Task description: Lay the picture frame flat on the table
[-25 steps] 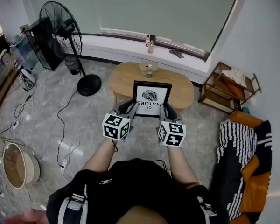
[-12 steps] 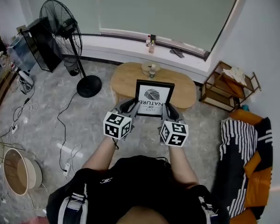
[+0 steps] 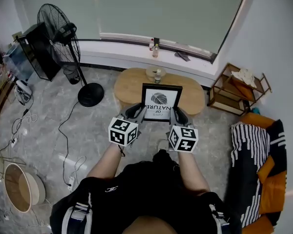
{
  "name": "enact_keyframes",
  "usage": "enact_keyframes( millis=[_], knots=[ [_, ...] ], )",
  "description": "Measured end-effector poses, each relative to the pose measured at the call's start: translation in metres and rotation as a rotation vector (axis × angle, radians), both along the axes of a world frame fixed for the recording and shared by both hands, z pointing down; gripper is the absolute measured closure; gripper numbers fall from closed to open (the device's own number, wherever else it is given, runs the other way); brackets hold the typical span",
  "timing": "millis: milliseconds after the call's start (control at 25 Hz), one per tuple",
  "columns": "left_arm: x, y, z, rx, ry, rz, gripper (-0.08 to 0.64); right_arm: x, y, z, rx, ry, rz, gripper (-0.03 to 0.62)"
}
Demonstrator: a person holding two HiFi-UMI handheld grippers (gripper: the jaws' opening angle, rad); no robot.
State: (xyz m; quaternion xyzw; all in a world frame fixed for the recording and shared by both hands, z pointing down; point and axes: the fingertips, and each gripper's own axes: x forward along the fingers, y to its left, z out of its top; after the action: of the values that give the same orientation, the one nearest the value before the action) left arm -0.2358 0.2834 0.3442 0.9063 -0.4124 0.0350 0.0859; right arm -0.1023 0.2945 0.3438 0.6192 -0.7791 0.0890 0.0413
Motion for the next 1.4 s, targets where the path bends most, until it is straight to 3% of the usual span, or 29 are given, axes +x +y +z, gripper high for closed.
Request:
enact_keyframes(
  millis=[360, 1120, 1400],
  knots=[
    [0.031, -0.089, 0.02, -0.022, -0.013, -0.015, 0.463, 0.031, -0.092, 0.02, -0.003, -0.014, -0.024, 0.506],
    [0.223, -0.439, 0.023, -0.122, -0.088, -0.016, 0.463, 0.223, -0.445, 0.031, -0.107, -0.091, -0.033, 0.506],
    [0.249, -0.511, 0.041, -0.174, -0.098, -0.043, 0.463, 0.248, -0.522, 0.048, -0.148, -0.093, -0.093, 0.506]
  ],
)
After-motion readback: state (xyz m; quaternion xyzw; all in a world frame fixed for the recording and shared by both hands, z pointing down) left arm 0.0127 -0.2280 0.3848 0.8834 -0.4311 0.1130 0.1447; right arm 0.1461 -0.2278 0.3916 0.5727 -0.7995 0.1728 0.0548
